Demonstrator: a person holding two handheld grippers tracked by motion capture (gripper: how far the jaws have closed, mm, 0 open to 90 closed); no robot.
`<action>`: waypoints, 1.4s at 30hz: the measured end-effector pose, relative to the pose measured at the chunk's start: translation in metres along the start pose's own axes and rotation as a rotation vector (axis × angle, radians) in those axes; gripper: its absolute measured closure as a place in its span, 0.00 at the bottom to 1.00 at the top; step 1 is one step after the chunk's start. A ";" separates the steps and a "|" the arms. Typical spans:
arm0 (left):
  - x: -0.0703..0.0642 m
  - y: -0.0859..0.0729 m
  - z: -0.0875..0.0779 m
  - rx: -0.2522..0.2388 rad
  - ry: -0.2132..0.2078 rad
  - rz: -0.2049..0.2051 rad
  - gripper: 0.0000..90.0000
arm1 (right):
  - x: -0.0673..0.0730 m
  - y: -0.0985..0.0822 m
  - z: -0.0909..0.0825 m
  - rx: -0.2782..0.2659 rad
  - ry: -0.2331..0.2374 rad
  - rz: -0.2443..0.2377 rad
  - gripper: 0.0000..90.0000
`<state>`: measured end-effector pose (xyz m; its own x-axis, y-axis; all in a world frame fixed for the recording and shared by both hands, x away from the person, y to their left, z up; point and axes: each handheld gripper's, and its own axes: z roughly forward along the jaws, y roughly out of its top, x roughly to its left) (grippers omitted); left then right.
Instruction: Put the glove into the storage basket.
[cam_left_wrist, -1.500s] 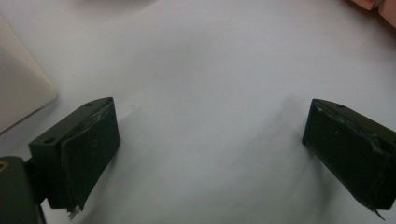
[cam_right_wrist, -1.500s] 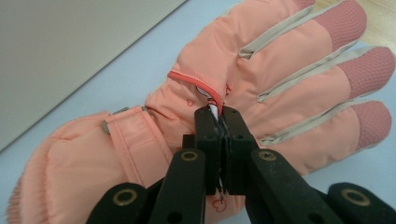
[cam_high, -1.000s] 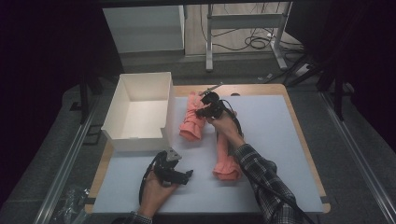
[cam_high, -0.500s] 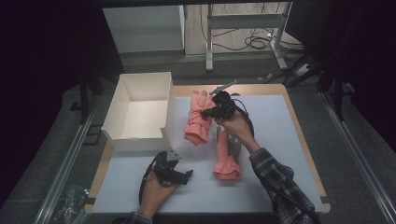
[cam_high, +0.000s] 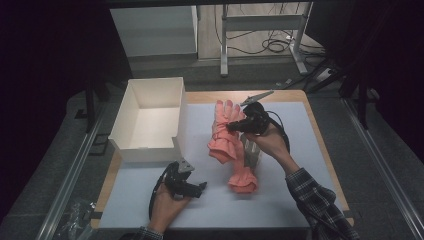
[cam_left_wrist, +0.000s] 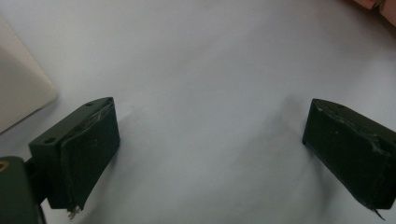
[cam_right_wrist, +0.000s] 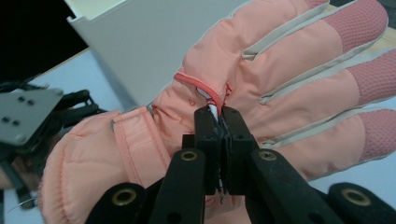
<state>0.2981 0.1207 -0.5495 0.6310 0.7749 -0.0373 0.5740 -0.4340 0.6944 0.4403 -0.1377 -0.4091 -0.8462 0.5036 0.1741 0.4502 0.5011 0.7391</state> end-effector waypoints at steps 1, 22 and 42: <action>0.000 0.000 0.000 0.000 0.000 0.001 0.04 | 0.001 -0.002 -0.004 0.001 0.000 -0.001 0.96; 0.000 0.000 0.000 -0.003 0.002 -0.001 0.04 | 0.013 -0.072 -0.049 0.040 0.018 0.013 0.96; 0.000 0.000 0.000 0.000 0.001 0.000 0.04 | 0.015 -0.101 -0.014 0.100 -0.073 -0.005 0.94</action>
<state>0.2980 0.1206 -0.5495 0.6307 0.7751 -0.0369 0.5741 -0.4341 0.6942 0.3783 -0.1906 -0.4724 -0.8270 0.5492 0.1203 0.4757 0.5695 0.6704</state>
